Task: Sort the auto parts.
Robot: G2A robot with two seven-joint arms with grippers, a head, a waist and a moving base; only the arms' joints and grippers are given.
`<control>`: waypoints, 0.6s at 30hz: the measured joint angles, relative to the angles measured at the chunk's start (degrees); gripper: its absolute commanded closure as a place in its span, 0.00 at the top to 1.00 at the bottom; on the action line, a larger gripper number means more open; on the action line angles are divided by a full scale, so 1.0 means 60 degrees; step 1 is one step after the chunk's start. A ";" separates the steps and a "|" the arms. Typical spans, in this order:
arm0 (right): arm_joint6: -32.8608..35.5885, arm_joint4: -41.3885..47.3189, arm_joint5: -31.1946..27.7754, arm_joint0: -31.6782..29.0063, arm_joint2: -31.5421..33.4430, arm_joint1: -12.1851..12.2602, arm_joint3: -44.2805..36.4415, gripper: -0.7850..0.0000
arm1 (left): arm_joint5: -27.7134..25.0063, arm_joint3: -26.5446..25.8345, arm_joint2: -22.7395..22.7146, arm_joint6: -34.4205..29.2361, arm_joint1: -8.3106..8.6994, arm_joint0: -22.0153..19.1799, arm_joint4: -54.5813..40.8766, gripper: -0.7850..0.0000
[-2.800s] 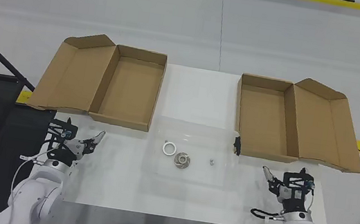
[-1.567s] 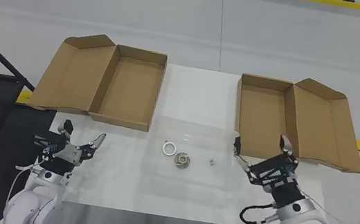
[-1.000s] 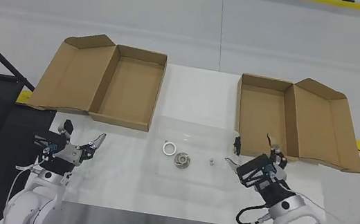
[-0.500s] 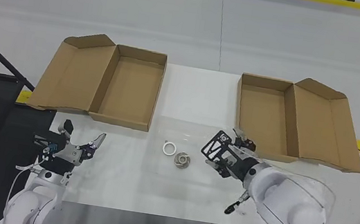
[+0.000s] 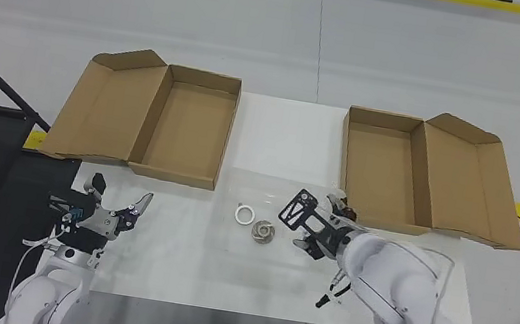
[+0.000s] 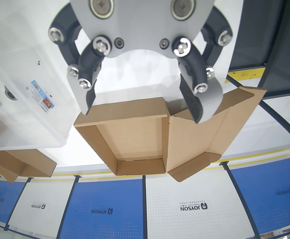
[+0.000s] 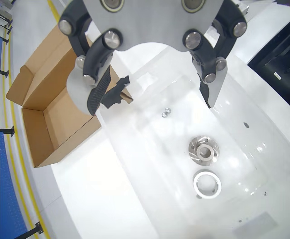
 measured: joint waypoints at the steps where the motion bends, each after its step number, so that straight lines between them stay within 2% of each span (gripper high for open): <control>1: 0.0173 0.0072 0.0043 0.0091 -0.0083 -0.0016 0.0061 1.00 | 0.0000 0.0000 0.0000 0.0000 0.0000 0.0000 0.0000 1.00; 6: 0.0731 0.0418 0.0325 0.0489 -0.0336 -0.0082 0.0339 1.00 | 0.0000 0.0000 0.0000 0.0000 0.0000 0.0000 0.0000 1.00; 18: 0.0464 0.0417 0.0337 0.0484 -0.0485 -0.0104 0.0666 1.00 | 0.0000 0.0000 0.0000 0.0000 0.0000 0.0000 0.0000 1.00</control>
